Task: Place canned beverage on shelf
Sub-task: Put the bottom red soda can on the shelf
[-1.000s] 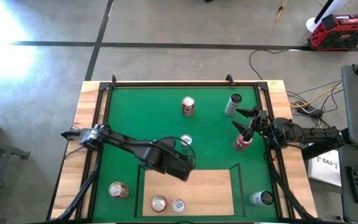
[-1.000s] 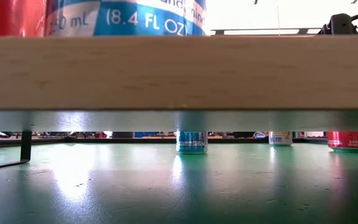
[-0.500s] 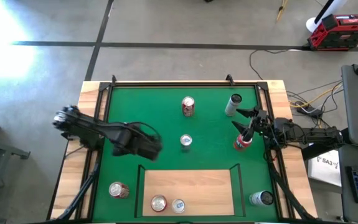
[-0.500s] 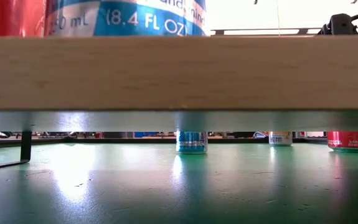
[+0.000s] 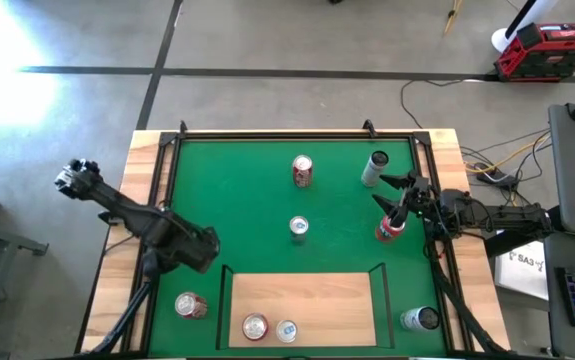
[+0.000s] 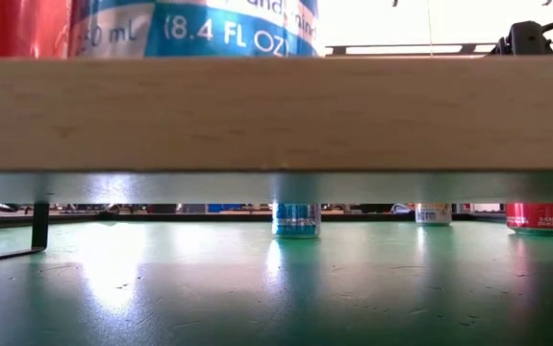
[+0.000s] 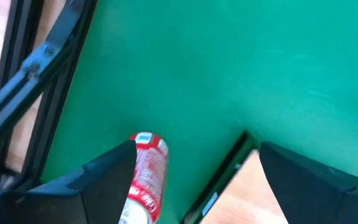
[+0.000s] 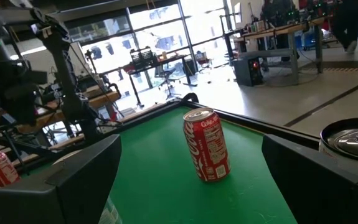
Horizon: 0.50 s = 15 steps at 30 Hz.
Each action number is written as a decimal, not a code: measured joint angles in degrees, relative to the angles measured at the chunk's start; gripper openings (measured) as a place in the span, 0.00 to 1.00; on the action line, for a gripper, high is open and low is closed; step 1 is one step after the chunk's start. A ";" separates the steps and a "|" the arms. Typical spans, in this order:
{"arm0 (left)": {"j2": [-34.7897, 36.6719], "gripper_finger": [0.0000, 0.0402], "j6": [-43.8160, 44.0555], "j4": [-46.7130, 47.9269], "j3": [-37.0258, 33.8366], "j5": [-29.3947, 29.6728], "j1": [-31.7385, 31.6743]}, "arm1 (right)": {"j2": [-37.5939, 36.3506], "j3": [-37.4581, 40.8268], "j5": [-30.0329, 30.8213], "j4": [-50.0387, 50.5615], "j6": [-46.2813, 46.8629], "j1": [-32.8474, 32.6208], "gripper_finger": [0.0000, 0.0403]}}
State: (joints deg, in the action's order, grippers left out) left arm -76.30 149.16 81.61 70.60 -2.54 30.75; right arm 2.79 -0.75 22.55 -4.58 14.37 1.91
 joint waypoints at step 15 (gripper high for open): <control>-2.71 0.81 10.83 -0.55 2.32 -3.36 5.10 | 0.00 -0.01 0.00 0.00 0.00 -0.01 0.95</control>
State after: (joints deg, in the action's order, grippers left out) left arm -79.00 159.98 81.06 72.92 -5.90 35.86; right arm 2.79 -0.77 22.55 -4.58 14.37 1.90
